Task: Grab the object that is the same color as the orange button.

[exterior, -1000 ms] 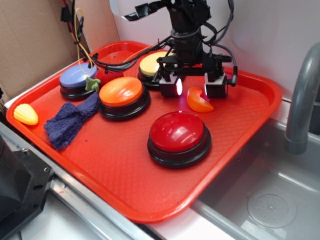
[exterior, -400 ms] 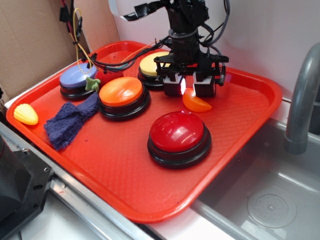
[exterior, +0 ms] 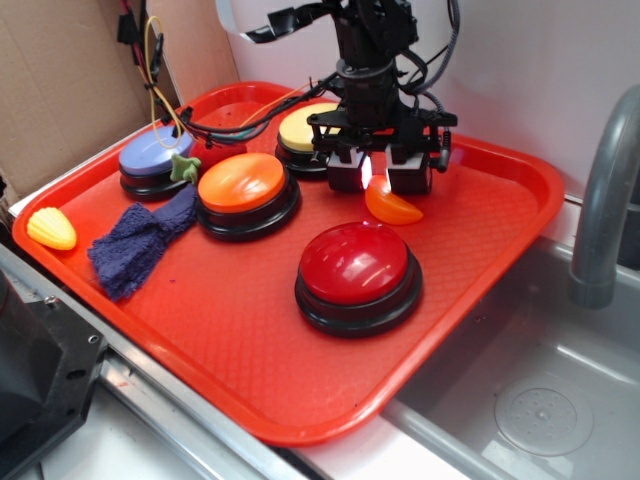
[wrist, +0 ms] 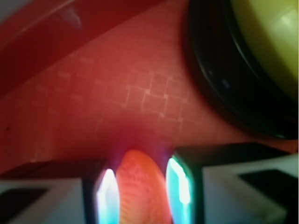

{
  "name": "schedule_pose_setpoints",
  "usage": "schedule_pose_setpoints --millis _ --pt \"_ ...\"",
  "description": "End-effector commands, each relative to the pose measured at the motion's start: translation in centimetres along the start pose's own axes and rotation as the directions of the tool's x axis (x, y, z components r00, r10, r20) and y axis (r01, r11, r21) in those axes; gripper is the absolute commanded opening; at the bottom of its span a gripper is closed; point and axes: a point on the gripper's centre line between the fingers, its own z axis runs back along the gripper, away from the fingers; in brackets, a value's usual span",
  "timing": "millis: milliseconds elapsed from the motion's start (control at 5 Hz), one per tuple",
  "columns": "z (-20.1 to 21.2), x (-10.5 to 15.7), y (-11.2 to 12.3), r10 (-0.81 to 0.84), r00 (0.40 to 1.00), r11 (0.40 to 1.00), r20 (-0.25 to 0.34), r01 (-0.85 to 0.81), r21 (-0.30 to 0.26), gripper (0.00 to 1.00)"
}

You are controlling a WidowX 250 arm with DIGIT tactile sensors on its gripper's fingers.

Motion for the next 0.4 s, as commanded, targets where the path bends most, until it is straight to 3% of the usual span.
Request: schedule_pose_setpoints --millis 0,200 --pt "6.3 1.0 1.7 0.018 0.998 1.000 0.067 -0.016 -0.023 0.00" --pt "8.9 0.9 2.8 0.001 0.999 1.000 0.046 0.000 -0.025 0.00"
